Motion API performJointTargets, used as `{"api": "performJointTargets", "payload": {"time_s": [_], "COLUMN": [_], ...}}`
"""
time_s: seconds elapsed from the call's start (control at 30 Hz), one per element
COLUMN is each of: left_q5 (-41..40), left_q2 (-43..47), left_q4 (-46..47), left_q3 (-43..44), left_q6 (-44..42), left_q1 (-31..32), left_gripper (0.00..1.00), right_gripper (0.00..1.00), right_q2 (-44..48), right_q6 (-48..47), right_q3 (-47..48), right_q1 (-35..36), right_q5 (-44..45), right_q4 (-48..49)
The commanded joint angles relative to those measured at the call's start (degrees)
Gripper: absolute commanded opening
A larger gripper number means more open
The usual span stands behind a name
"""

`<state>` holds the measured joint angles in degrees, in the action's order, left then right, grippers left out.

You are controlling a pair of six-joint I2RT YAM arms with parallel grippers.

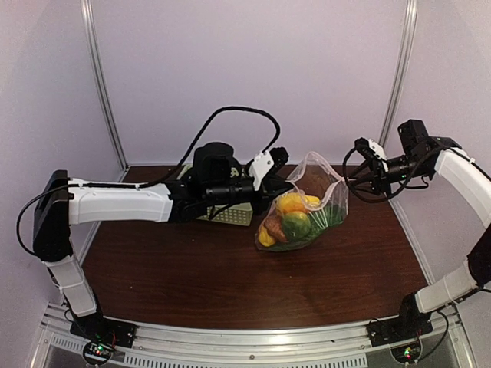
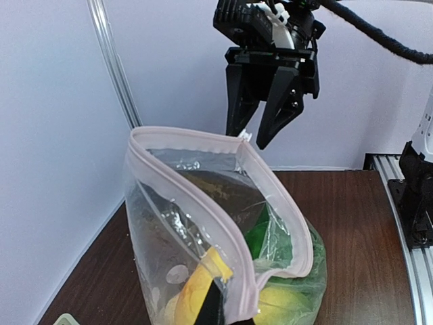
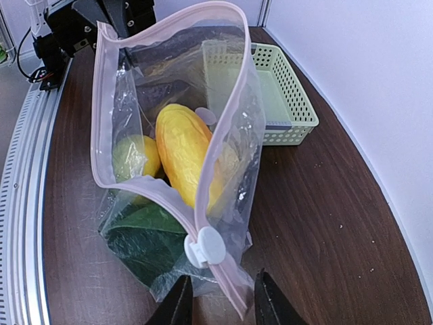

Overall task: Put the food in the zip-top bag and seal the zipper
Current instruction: Adjust the zipper food storage bag at the center of the board.

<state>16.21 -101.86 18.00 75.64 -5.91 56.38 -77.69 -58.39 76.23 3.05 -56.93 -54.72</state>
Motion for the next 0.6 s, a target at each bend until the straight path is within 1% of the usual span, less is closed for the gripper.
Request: {"api": "performJointTargets", "payload": {"time_s": [0.0, 0.17, 0.33, 0.37, 0.43, 0.47, 0.5, 0.57], "left_q5": [0.73, 0.99, 1.65, 1.9, 1.88, 1.67, 1.72, 1.86], "left_q2": [1.67, 1.67, 1.71, 1.65, 1.58, 1.58, 1.63, 2.01], "left_q4": [3.39, 3.53, 4.07, 4.21, 4.16, 4.11, 4.0, 3.13], "left_q3": [-0.75, -0.75, -1.08, -1.18, -1.27, -1.35, -1.37, -1.01], "left_q6": [1.01, 1.69, 2.88, 3.11, 3.34, 3.5, 3.72, 4.31], "left_q1": [-1.02, -1.44, -2.02, -1.98, -2.06, -2.18, -2.3, -2.82], "left_gripper": [0.0, 0.0, 0.0, 0.0, 0.0, 0.0, 0.0, 0.0], "right_gripper": [0.31, 0.29, 0.24, 0.22, 0.14, 0.09, 0.02, 0.0], "right_q2": [0.61, 0.76, 1.29, 1.35, 1.4, 1.47, 1.61, 2.18], "right_q6": [0.69, 2.77, 6.75, 7.55, 8.75, 9.12, 9.87, 10.33], "right_q3": [-0.8, -1.8, -3.62, -3.97, -4.25, -4.13, -3.71, -1.65], "right_q1": [0.65, 1.71, 2.46, 2.55, 2.73, 2.75, 2.83, 2.84], "right_q5": [-0.03, 0.72, 1.25, 0.9, 0.49, 0.39, 0.42, 1.32], "right_q4": [0.77, 2.98, 7.64, 8.47, 9.46, 9.64, 9.68, 8.06]}}
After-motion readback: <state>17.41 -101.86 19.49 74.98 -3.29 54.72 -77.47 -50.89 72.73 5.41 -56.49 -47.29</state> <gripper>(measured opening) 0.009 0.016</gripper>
